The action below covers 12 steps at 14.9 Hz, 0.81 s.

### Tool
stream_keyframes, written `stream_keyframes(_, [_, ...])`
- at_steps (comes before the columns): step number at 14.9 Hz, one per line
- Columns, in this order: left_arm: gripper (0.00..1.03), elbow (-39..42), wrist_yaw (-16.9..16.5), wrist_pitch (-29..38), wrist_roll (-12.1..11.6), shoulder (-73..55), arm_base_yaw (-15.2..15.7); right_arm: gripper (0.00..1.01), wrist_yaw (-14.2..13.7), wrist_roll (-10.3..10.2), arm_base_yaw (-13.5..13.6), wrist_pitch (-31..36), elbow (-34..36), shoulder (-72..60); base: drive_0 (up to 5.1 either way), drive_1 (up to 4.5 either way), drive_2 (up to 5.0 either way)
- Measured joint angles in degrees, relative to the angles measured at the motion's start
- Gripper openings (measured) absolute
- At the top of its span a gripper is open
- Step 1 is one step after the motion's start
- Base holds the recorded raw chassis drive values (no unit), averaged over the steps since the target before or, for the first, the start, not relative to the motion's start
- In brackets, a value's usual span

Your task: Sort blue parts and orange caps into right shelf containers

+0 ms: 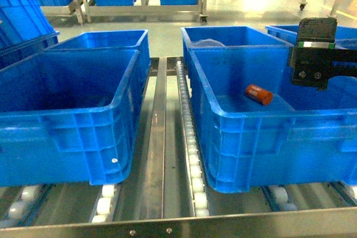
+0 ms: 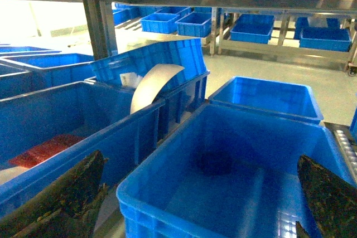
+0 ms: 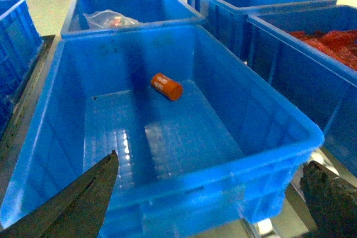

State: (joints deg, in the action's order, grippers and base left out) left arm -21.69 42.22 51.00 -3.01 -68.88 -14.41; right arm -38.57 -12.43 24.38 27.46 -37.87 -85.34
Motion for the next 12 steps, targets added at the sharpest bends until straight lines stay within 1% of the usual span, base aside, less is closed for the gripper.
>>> stream_keyframes(12, [0.98,0.0,0.0,0.09,0.0,0.39,-0.11,0.98,-0.04,-0.02,0.0,0.04,0.0,0.22,0.0,-4.13,4.2])
